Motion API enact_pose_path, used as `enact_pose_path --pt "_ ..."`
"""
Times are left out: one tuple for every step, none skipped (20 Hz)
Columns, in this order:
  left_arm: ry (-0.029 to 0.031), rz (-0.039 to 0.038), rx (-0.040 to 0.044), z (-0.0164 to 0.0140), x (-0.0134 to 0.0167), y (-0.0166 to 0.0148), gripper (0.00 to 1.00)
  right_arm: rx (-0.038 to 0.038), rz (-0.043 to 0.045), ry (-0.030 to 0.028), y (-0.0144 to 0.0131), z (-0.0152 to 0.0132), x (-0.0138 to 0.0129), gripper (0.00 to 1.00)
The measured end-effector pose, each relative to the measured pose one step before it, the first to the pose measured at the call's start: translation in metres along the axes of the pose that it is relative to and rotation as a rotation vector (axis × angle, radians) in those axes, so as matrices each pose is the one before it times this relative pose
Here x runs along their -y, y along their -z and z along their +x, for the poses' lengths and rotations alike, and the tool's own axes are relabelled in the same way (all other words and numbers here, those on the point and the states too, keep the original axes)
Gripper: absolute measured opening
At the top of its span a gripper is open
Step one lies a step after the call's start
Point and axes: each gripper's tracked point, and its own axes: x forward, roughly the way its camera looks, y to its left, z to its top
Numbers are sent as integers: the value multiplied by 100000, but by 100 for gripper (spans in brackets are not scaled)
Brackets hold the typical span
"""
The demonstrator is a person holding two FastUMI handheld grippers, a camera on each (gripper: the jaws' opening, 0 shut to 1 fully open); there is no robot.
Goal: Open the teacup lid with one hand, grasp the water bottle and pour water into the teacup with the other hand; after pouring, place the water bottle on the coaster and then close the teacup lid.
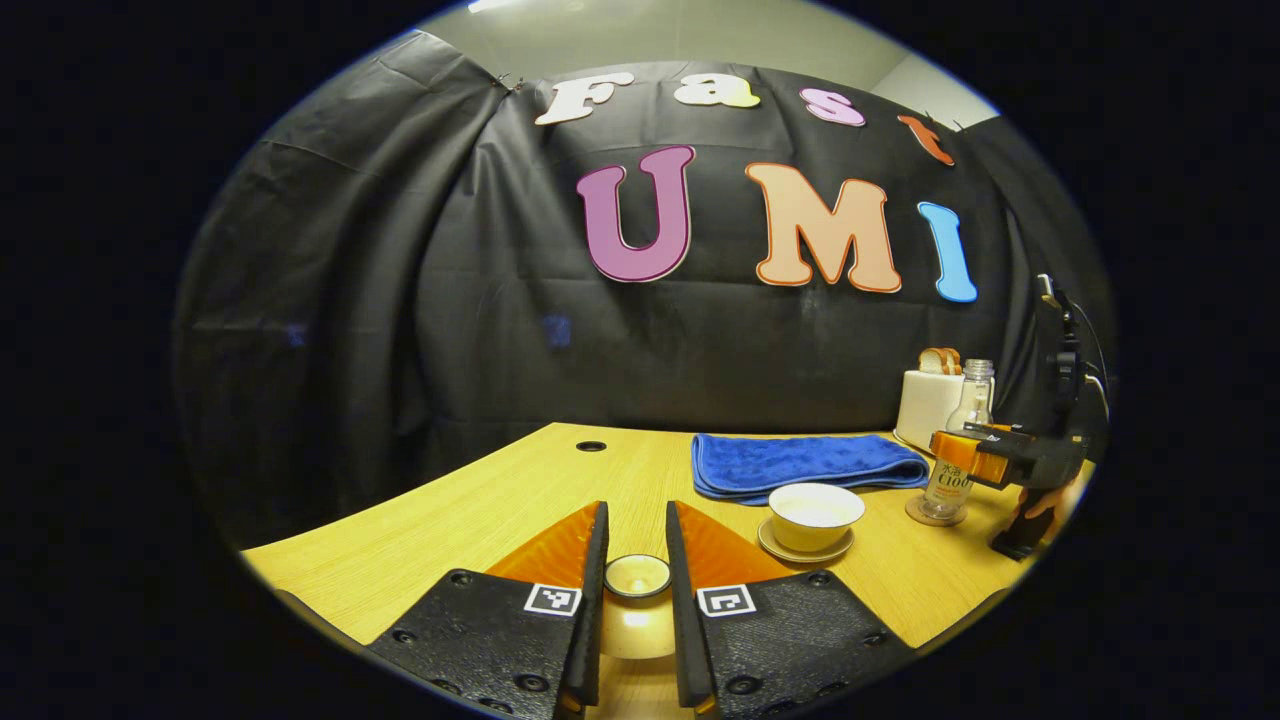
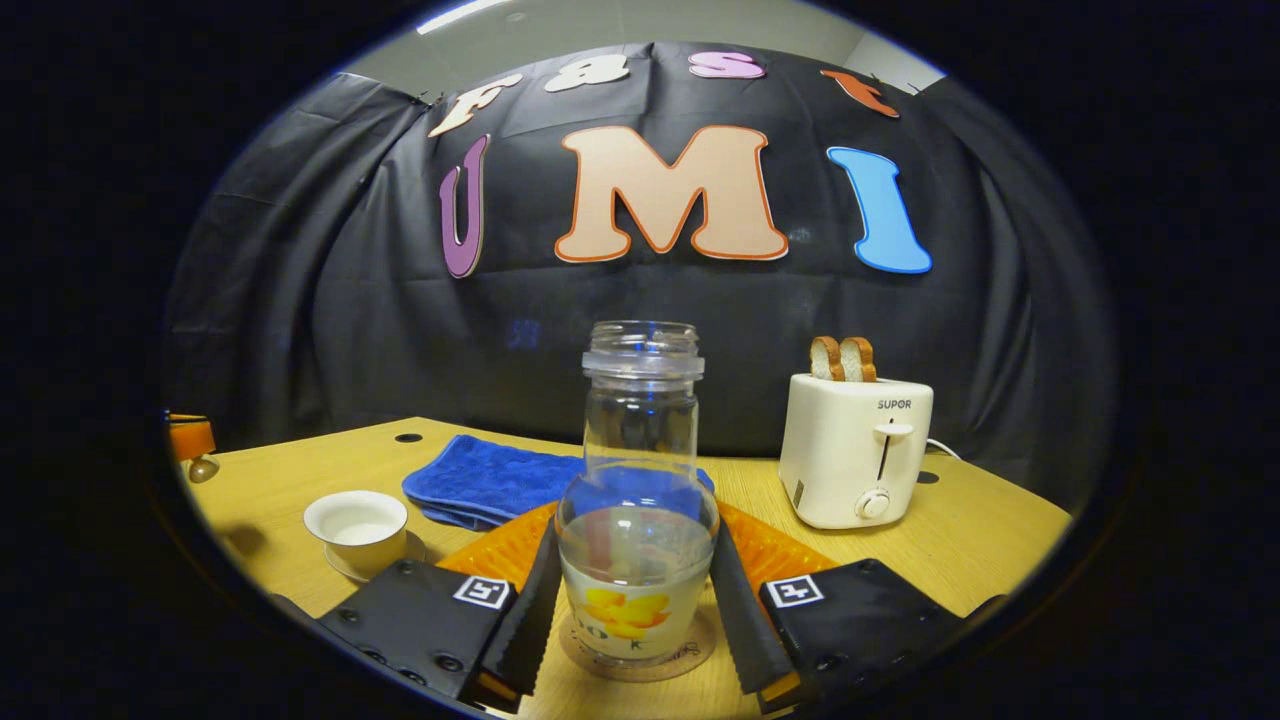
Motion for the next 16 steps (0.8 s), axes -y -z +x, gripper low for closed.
enact_pose_path --pt "50 47 -199 89 64 91 27 536 74 284 -56 68 1 76" --pt "137 161 -327 -24 122 78 27 334 89 197 25 -76 13 77" --pt "134 185 -213 33 114 107 27 379 -93 82 26 3 -29 77" --pt "68 159 -284 77 123 196 27 442 -154 421 6 46 95 77" --pt "61 130 -213 -45 35 110 27 30 -110 214 -51 -61 -10 79" --pt "-206 20 -194 43 -14 5 28 158 -412 417 20 24 64 80" --pt "255 -205 -243 10 138 95 28 131 -169 265 5 -86 41 78" --pt "295 -246 -127 73 183 82 28 395 -634 813 -16 -53 106 80" --pt "250 -39 -124 15 126 78 28 288 -567 324 -74 -54 16 81" --pt "244 79 -66 -100 140 78 28 178 -592 -149 54 -18 -177 83" --pt "194 165 -106 33 189 62 28 -110 -263 162 -106 -133 84 83" --pt "249 235 -180 59 197 116 28 -117 -176 165 118 88 13 88" --pt "295 279 -211 -33 125 43 28 -315 41 187 109 -103 73 92" --pt "394 257 -244 7 220 125 28 327 245 128 -95 10 -36 91" --pt "353 222 -98 -39 188 50 28 -177 140 1310 -52 -72 199 98" --pt "377 211 -55 113 222 146 28 -591 352 598 229 -153 314 97"
